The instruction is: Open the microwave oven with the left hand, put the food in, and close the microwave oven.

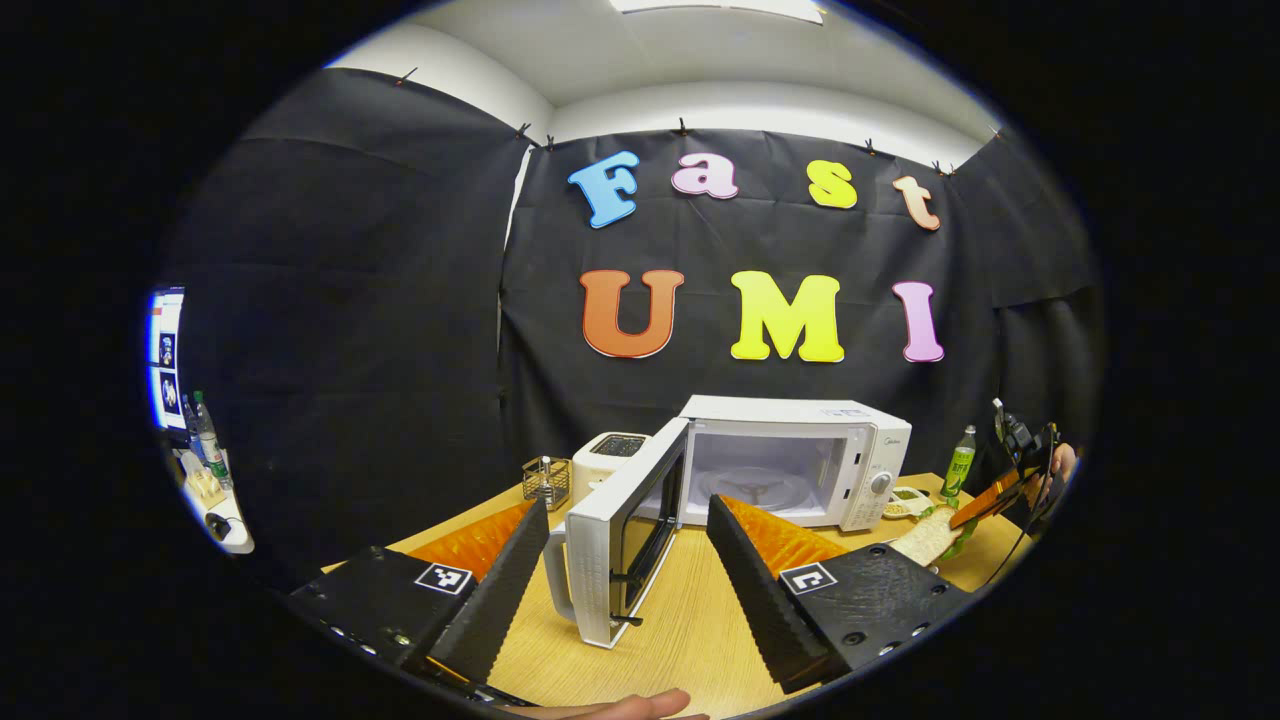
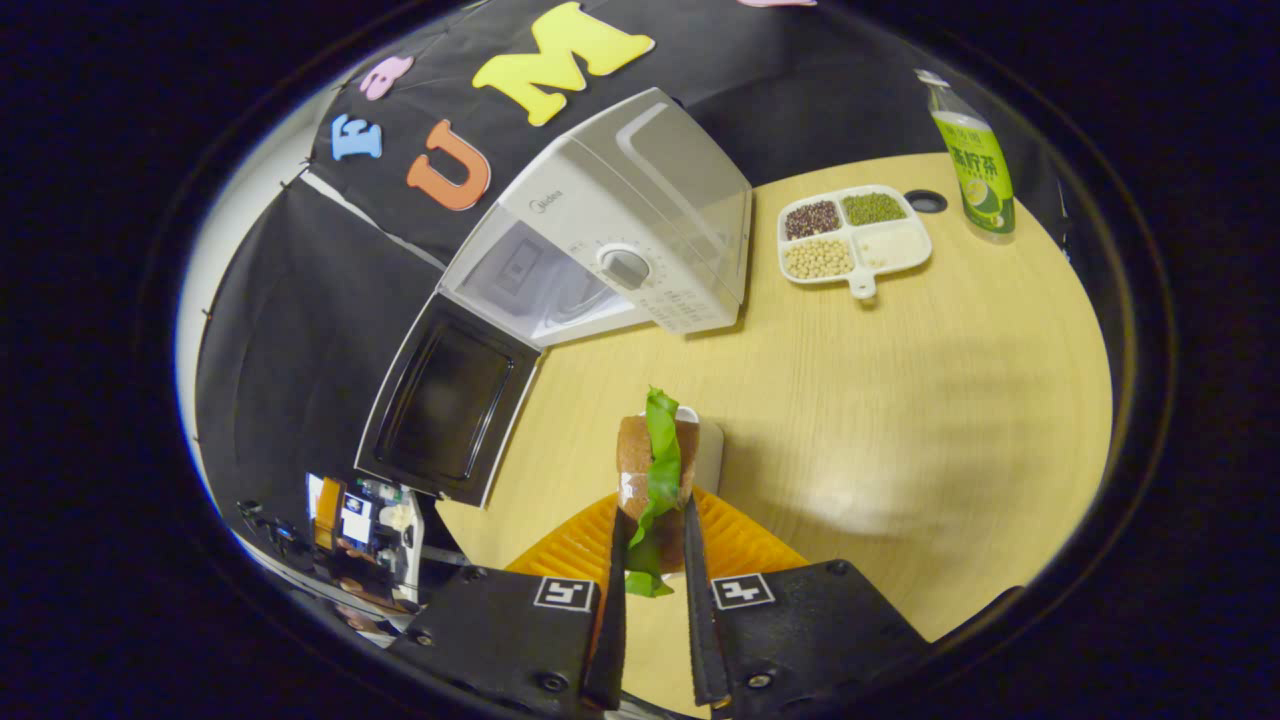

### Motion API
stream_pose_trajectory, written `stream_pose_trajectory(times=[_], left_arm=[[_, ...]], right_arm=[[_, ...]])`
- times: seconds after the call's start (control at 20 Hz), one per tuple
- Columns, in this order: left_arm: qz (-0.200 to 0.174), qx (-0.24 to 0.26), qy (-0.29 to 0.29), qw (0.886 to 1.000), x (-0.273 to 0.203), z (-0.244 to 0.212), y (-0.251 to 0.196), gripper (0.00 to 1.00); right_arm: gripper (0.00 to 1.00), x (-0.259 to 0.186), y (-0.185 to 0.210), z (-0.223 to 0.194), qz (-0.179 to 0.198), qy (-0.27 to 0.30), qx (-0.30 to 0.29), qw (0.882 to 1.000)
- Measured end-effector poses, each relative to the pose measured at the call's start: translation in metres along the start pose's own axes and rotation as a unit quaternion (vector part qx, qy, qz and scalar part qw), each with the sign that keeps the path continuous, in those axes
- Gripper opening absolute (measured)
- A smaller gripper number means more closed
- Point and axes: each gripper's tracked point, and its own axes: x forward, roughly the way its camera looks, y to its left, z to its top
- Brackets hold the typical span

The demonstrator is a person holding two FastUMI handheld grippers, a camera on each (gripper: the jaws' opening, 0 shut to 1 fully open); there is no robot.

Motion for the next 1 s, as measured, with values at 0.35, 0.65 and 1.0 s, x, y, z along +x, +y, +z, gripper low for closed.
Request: stream_pose_trajectory(times=[0.35,0.65,1.0], left_arm=[[-0.020,-0.011,0.000,1.000,0.003,-0.009,0.017,0.96],[-0.012,-0.017,-0.009,1.000,-0.002,-0.004,0.047,0.95],[0.021,-0.022,-0.033,0.999,-0.019,0.008,0.088,0.95]], right_arm=[[0.29,-0.027,0.064,0.003,-0.089,-0.059,-0.131,0.986],[0.29,0.000,0.137,0.006,-0.130,-0.102,-0.246,0.955],[0.29,0.072,0.196,0.030,-0.159,-0.175,-0.269,0.934]])
